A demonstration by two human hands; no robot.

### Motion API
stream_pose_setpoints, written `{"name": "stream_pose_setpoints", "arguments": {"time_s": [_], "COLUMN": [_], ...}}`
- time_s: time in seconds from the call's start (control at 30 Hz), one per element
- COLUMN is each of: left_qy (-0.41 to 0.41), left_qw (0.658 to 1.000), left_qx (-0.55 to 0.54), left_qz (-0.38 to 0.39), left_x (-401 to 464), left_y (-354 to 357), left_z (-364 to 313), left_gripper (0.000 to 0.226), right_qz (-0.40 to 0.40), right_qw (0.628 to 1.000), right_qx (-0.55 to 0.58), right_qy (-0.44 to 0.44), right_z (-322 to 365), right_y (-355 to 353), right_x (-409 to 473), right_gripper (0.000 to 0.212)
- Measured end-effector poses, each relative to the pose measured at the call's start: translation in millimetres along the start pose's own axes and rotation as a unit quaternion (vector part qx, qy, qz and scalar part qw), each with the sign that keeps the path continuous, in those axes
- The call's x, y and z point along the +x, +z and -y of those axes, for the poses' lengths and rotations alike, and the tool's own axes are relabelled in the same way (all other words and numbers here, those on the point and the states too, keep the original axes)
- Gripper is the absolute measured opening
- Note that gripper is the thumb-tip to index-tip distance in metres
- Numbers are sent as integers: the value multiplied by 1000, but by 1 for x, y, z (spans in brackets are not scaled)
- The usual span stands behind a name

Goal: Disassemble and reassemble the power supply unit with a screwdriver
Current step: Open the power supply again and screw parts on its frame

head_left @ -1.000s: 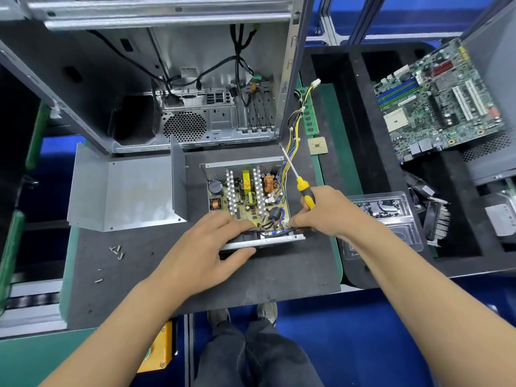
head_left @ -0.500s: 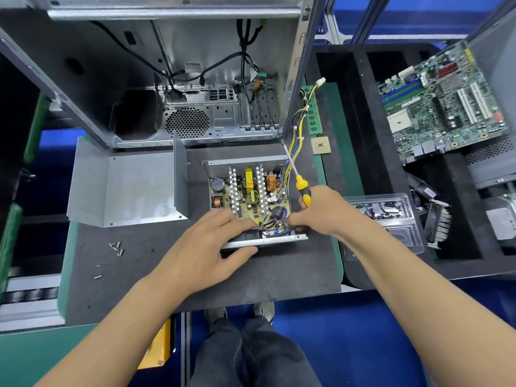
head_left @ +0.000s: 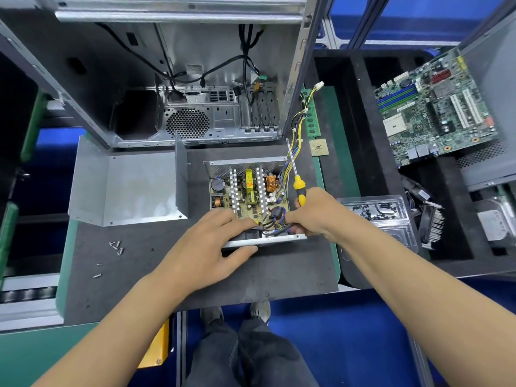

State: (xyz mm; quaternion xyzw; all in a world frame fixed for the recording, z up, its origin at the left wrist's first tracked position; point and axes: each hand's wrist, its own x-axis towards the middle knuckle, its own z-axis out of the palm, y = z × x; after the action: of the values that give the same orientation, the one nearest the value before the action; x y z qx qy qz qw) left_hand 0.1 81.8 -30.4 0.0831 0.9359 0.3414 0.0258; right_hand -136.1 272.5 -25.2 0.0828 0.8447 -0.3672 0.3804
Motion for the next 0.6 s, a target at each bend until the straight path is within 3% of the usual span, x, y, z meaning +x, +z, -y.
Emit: {"name": "stream_pose_setpoints", "arguments": {"time_s": [0.23,0.5,0.6], "left_qy": [4,5,3], "left_qw": [1000,1000,1000], "left_qx": [3,1,1], "left_qz": [6,15,20], "left_x": [0,0,1], "left_y": [1,-1,-1], "left_z": [2,3,3], "left_gripper": [49,48,50], "right_qz": [18,89,89], "right_qw": [998,981,989], "right_qx": [47,154,104], "right_qy": [47,83,61], "right_z": [5,-2,1], "right_y": [2,-13,-14], "right_x": [2,1,0], "right_gripper": [33,49,47]}}
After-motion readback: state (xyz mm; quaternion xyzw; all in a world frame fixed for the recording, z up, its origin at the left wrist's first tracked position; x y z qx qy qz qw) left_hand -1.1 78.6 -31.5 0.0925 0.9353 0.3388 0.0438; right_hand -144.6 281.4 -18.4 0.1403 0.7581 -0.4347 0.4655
